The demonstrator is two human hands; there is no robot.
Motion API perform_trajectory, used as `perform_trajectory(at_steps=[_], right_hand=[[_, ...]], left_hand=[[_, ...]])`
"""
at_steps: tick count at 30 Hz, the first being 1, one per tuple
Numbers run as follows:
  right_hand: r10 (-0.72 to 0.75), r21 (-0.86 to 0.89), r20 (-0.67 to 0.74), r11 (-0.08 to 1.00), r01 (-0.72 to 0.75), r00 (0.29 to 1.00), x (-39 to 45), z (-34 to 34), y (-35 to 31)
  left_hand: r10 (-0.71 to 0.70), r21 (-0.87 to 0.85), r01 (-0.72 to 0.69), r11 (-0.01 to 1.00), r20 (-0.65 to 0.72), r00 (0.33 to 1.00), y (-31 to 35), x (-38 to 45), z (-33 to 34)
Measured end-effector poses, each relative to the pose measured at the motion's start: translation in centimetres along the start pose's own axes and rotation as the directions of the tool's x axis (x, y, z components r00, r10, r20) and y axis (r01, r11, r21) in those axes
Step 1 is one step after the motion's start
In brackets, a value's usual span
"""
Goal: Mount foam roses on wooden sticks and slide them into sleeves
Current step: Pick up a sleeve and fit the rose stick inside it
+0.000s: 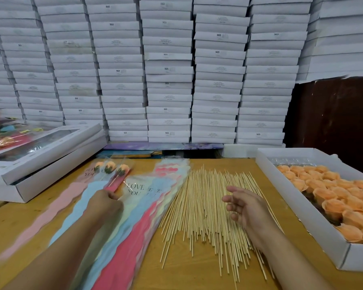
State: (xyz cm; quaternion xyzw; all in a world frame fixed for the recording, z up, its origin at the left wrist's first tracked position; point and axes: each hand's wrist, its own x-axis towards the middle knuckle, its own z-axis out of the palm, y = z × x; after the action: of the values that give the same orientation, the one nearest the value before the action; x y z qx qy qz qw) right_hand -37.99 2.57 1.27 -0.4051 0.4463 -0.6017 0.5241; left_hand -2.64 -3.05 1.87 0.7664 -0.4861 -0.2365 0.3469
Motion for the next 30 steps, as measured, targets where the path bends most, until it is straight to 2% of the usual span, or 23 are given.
perform_trajectory(at_steps=[3,5,9,11,14,19,22,25,27,30], right_hand=[[0.005,0.0,0.004,1.0,-0.005,1.0,0.0,0.0,0.0],[0.01,-0.001,0.006,1.0,-0.01,1.0,0.0,-0.1,0.0],[0.041,-0.004,0.049,0.999,-0.041,0.998,-0.3,0.1,-0.2],[0.07,-0.014,0.099,0.997,-0.069,0.993,-0.4,0.3,-0.2],[0.112,-0.041,0.217,0.994,-0.105,0.97,-0.7,0.6,-0.2],[0.122,0.019,0.359,0.99,-0.138,0.925,-1.0,1.0,-0.2],[0.094,0.004,0.279,0.995,-0.099,0.956,-0.9,1.1,0.0],[0.054,0.029,0.144,0.998,-0.059,0.988,-0.6,0.8,0.1],[0.053,0.054,0.155,0.997,-0.062,0.986,-0.7,0.7,-0.1],[0.085,0.005,0.239,0.996,-0.089,0.967,-1.0,0.8,-0.2]], left_hand=[[0.018,-0.052,-0.02,0.998,-0.041,0.999,1.1,-0.6,-0.6],[0.039,-0.154,-0.041,0.987,-0.02,0.999,2.0,-0.8,-1.0],[0.054,-0.492,0.044,0.869,0.182,0.982,5.1,-2.0,-1.2],[0.099,-0.552,0.066,0.831,0.263,0.96,6.9,-3.4,-0.6],[0.178,-0.597,0.067,0.799,0.342,0.923,9.0,-6.0,0.8],[0.198,-0.609,0.151,0.779,0.467,0.862,9.8,-9.5,4.2],[0.187,-0.559,0.175,0.81,0.53,0.827,8.9,-11.0,5.8],[0.184,-0.521,0.247,0.817,0.642,0.745,8.0,-12.1,6.8],[0.184,-0.518,0.293,0.804,0.685,0.705,7.8,-12.4,7.1],[0.222,-0.572,0.319,0.755,0.682,0.697,7.9,-12.6,7.4]])
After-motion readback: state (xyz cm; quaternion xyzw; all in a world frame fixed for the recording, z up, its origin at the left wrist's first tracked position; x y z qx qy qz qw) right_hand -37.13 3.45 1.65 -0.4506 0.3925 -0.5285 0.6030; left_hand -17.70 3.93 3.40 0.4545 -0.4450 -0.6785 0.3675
